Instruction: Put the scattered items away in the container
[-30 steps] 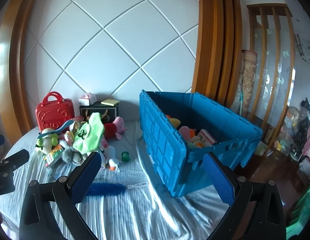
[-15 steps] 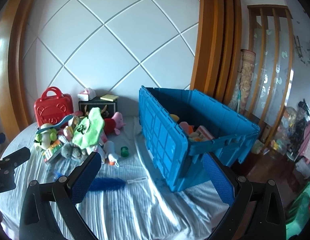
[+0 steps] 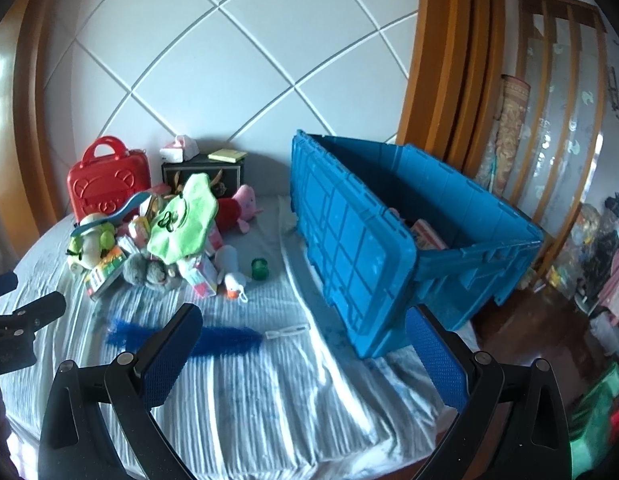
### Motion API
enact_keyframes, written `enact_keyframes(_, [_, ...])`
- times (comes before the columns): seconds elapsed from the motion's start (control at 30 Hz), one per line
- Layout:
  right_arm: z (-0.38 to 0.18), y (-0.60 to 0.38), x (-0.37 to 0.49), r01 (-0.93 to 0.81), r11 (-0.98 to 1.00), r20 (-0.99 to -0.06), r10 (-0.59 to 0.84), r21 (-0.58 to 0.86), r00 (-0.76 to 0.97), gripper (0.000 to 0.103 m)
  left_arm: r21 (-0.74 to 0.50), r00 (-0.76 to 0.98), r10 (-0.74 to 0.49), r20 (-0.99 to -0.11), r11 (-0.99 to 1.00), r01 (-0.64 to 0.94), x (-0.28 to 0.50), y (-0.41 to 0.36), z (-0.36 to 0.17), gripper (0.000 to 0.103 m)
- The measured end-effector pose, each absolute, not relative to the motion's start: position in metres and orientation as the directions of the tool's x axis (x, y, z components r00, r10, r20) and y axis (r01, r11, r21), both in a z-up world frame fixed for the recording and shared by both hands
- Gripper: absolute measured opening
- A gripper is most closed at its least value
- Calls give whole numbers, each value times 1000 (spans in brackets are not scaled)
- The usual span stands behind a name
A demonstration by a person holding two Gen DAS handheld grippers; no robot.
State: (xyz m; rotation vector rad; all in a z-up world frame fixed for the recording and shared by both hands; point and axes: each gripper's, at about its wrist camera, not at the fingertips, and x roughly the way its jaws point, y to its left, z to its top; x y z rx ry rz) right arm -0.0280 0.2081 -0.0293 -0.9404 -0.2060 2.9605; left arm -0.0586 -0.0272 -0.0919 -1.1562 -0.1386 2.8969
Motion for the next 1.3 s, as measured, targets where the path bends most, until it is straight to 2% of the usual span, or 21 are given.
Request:
enact_keyframes(0.23, [-116, 181, -133, 178, -980, -735, -52, -94, -676, 103, -16, -540, -82, -838, -984, 176, -129, -59, -196, 103])
enact_keyframes(0.47, [-213, 158, -214, 327, -942, -848, -116, -71, -518, 103, 7, -418, -134, -899, -956, 292, -172, -75, -265, 103])
enact_keyframes(0.63, [-242, 151, -246, 358, -933, -862, -153, -35, -483, 103, 61, -388, -205, -899, -934, 352, -185, -89, -277, 103])
enact_keyframes(0.83, [-249, 127, -264, 403, -915, -866, -185, -20, -464, 103, 101, -377, -266, -887, -909, 404, -206, -127, -276, 103])
enact_keyframes(1.03, [-251, 97, -283, 381, -924, -854, -173, -32, -490, 103, 147, -405, -290, -867, -926, 347, -247, -156, -284, 103])
enact_keyframes(1.3, [-279, 58, -315, 264, -961, -799, -95, -82, -594, 103, 258, -481, -357, -801, -930, 261, -305, -178, -330, 103])
